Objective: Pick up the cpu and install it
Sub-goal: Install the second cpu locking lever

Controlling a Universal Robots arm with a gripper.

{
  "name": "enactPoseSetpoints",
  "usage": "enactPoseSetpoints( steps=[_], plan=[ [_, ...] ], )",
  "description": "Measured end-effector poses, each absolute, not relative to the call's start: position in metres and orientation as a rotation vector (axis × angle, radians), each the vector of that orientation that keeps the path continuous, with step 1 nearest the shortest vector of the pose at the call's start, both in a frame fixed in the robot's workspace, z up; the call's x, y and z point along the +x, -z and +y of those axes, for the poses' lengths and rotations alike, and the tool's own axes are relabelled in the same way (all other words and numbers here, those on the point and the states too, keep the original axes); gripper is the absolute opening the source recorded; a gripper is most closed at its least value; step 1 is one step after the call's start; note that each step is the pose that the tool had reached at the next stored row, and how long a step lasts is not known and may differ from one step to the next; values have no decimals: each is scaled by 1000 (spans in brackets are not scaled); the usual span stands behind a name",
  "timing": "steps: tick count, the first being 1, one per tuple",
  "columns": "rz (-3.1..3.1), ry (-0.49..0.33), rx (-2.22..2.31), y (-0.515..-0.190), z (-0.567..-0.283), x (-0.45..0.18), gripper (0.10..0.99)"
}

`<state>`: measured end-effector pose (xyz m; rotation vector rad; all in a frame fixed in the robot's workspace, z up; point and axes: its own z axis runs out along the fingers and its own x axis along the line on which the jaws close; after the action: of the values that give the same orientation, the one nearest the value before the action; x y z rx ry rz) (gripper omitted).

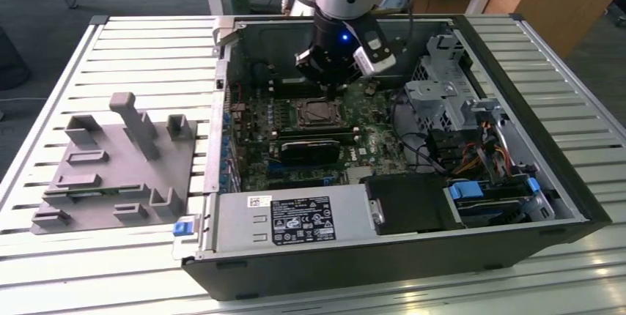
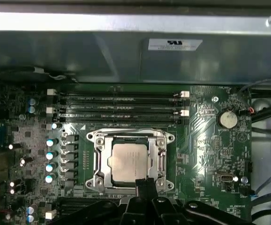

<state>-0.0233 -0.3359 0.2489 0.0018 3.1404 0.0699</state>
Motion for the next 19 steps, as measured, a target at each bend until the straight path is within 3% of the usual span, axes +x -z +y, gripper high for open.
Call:
enactPoseSetpoints(
  steps=[19],
  plan=[
    [3142, -84, 2, -239, -358, -31, 106]
  ],
)
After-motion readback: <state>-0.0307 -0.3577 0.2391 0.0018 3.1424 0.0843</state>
